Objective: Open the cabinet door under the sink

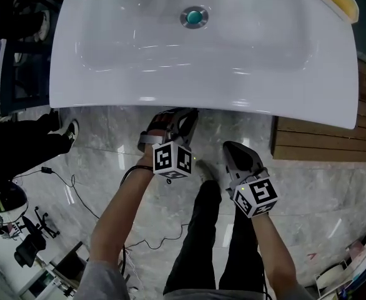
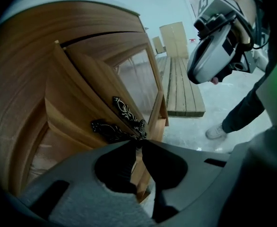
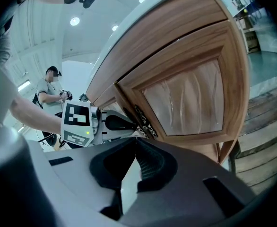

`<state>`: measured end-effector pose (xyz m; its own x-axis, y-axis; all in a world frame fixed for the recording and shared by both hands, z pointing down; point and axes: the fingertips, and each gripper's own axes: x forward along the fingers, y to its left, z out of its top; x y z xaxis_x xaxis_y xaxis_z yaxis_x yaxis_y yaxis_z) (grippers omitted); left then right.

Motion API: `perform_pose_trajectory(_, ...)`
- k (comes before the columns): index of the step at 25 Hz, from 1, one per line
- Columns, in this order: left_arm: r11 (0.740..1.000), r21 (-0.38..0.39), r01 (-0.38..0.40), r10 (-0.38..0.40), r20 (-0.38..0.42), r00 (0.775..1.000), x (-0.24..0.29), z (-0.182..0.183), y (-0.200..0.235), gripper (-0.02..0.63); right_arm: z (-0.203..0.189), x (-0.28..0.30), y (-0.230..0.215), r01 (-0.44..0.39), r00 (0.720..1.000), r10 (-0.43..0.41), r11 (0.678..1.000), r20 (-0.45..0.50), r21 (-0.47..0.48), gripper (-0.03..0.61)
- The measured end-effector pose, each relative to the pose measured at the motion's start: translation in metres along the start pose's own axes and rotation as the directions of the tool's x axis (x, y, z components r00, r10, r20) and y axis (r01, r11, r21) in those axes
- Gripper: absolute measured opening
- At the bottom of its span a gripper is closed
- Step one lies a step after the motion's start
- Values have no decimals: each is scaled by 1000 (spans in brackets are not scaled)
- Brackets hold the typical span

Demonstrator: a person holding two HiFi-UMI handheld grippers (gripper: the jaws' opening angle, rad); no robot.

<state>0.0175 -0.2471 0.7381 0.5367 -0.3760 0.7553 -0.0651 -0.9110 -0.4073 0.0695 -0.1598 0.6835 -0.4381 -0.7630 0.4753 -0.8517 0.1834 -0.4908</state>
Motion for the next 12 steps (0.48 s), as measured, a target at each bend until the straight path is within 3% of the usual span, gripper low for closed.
perform_pose_trajectory(4, 999, 33, 36, -36, -2, 999, -7, -4, -8, 44, -5, 3, 6, 12, 1000, -12, 1000, 15, 19, 11)
perform_pose_trajectory(9, 998, 20, 53, -53, -6, 999, -16, -8, -18, 44, -19, 5, 16, 30, 999, -31, 999, 29, 39, 11)
perform_pose_trajectory(12, 994, 80, 75, -76, 3, 997, -23, -13, -29, 44, -27, 1, 26, 46, 998, -49, 997, 38, 55, 11)
